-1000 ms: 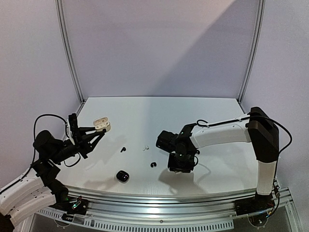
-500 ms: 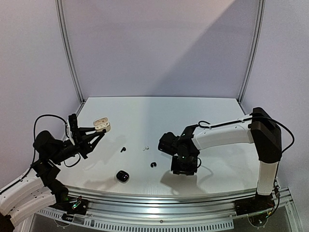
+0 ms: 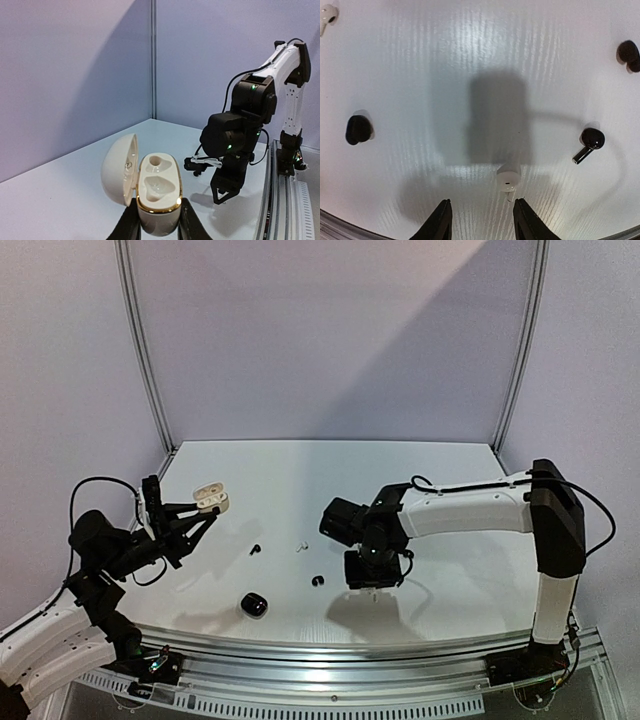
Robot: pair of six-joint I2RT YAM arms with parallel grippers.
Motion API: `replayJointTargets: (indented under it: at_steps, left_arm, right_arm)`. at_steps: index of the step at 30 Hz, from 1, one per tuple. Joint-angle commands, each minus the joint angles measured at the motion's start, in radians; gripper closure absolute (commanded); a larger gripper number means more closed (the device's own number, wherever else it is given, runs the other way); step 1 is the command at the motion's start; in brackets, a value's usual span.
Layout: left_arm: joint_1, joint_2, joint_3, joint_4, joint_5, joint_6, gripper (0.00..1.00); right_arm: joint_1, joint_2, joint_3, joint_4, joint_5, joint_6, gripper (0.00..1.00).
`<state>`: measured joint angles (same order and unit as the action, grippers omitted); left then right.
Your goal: Insert the wireless bluetooth earbuds into the charging case
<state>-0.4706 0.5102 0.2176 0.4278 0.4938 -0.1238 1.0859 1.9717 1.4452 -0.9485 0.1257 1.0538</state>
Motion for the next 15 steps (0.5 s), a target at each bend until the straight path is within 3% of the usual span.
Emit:
replayJointTargets:
  at_steps: [1,15]
  left_arm:
    - [-0.013,-0.003,-0.015,-0.007,-0.009,0.014,1.00]
    - [-0.013,-0.003,-0.015,-0.009,-0.011,0.013,1.00]
  right_arm:
    - [-0.007,0.044,0.035,-0.035,0.007,-0.106,0.58]
    - [-0.030,0.086,0.045,-0.067,0.038,-0.125,0.63]
